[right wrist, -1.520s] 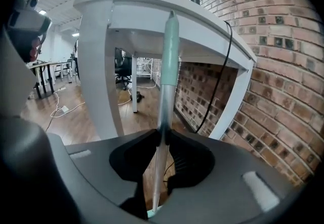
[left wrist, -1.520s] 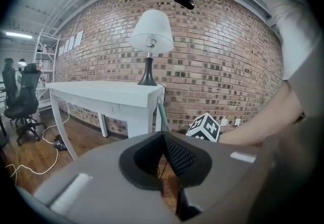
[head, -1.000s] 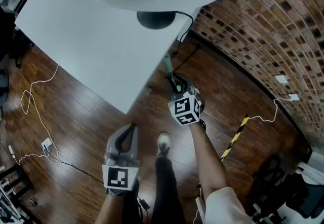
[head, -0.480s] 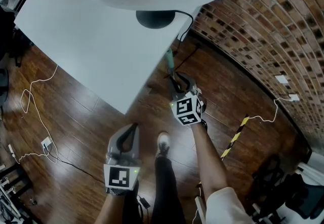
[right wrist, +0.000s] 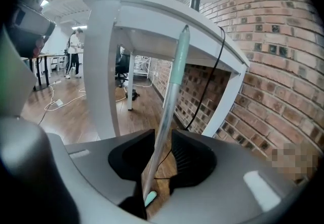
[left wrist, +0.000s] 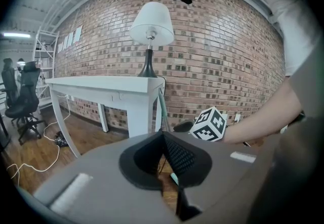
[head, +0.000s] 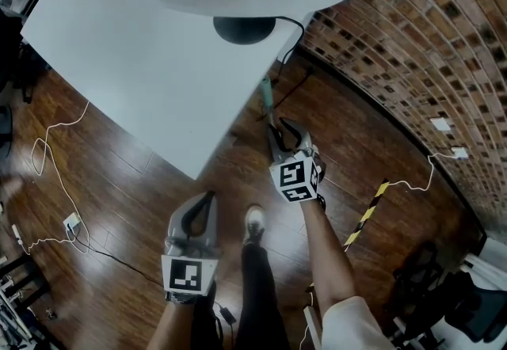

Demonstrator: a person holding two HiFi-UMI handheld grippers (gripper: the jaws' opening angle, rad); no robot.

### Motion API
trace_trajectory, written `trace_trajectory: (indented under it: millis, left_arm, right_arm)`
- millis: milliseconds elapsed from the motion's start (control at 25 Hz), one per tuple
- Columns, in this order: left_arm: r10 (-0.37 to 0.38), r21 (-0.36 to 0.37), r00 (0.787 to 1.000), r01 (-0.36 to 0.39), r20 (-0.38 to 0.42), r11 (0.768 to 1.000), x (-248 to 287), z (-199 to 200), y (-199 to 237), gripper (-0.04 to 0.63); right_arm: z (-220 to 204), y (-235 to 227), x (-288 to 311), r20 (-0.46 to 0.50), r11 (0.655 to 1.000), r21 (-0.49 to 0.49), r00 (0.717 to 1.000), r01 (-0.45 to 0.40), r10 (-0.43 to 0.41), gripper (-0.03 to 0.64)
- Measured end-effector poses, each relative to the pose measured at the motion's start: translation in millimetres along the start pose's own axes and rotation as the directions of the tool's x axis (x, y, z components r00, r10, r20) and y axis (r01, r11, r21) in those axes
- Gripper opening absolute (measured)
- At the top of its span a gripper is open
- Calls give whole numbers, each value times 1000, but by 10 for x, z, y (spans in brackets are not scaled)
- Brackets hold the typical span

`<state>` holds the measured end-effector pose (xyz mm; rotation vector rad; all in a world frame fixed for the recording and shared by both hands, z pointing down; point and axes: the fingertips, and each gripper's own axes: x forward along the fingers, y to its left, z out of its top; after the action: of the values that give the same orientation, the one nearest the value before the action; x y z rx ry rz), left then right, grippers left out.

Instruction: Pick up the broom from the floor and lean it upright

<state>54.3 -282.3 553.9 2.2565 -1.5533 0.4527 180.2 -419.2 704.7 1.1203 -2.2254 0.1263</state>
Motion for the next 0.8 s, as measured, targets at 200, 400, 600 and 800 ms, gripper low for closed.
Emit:
trace_trajectory:
  millis: [200, 400, 600, 800]
  left_arm:
    - [-2, 3, 1000, 2, 7, 1000, -5, 72, 4, 1]
    - [-5, -3, 1000, 5, 30, 1000, -116, 216, 15, 0]
    - [-38, 27, 997, 36, 74, 999, -283, 464, -1, 0]
    - [-90, 81, 987, 80, 133, 993, -596, 810, 4, 0]
  right_arm:
    - [17, -163, -357, 27, 993, 71, 995, 91, -93, 14]
    - [181, -136, -883, 52, 983, 124, 989, 133, -140, 12]
    - [575, -122, -1519, 113, 965, 190, 972, 183, -206, 12]
    - [1014, -105, -2267, 167, 934, 242, 937, 262, -306, 12]
